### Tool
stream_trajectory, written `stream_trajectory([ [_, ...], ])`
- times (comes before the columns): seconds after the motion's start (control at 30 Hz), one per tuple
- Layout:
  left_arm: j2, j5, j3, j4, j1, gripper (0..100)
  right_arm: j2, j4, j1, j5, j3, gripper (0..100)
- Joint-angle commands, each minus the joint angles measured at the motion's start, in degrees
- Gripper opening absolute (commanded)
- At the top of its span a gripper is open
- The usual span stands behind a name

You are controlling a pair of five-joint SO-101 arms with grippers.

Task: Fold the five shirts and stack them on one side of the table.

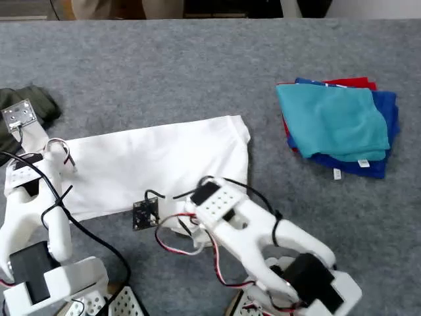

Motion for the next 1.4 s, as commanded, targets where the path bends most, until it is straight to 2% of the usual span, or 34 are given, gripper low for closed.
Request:
stream_trajectory([
  [0.0, -0.22, 0.35, -2.55, -0.79, -0.44, 2, 4.7, 0.18, 1.36, -0.44, -3.3, 23.9],
  [0.17, -0.22, 0.35, -2.9, -0.62, -1.93, 2, 9.54, 0.97, 8.4, -0.53, -8.48, 22.9],
  [0.4, -0.22, 0.35, -2.99, -0.7, -3.25, 2, 13.32, 2.81, 6.37, -0.44, -11.56, 0.4],
  [0.5, -0.22, 0.35, -2.99, -0.7, -3.16, 2, 15.16, 4.13, 6.81, -1.49, -13.76, 0.2],
  [0.63, -0.13, 0.35, -2.99, -0.79, -3.08, 2, 16.13, 4.48, 10.95, -5.01, -17.54, 0.2],
  [0.9, -0.13, 0.35, -2.99, -0.79, -2.9, 2, 17.1, 15.74, 13.32, -4.75, -36.18, 0.2],
  [1.2, -0.13, 0.35, -2.99, -0.79, -2.9, 2, 37.41, 22.68, 17.89, -1.14, -64.04, 0.2],
  [1.37, -0.13, 0.35, -2.99, -0.79, -2.81, 2, 46.73, 26.11, 18.24, 7.82, -79.43, 0.2],
])
